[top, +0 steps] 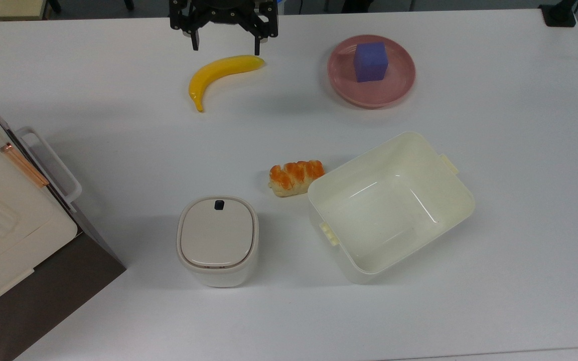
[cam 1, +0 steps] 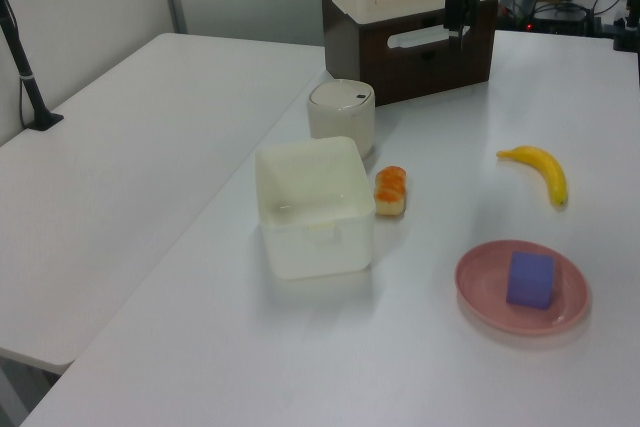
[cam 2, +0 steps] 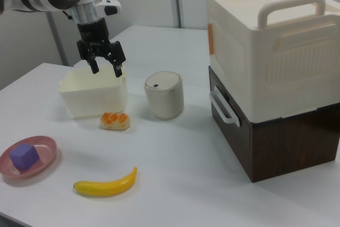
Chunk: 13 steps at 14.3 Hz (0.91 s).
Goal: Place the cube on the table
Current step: 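Move the open gripper toward the purple cube on the pink plate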
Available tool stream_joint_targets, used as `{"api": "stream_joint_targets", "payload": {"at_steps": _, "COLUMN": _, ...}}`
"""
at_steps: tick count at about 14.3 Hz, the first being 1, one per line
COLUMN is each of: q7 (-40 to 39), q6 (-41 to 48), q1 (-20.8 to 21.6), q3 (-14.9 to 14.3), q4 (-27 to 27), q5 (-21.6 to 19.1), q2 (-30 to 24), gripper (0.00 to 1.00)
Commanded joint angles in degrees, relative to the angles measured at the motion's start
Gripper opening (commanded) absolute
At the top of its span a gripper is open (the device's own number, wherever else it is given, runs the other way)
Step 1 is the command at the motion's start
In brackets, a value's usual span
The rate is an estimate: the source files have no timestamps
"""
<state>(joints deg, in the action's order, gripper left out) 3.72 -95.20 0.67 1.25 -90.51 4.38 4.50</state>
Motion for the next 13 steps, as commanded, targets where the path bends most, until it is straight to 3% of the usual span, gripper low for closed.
{"api": "stream_joint_targets", "payload": {"at_steps": 1, "q7": -0.73, "q6": 1.24, "q1": 0.29, "q3": -0.8, "q4": -0.55, "q5": -0.95, "q2": -0.55, "gripper": 1.0}}
{"api": "stream_joint_targets", "payload": {"at_steps": 13, "q7": -1.35, "q6": 1.51, "q1": 0.29, "q3": -0.81, "q4": -0.72, "q5": -1.04, "q2": -0.37, "gripper": 1.0}}
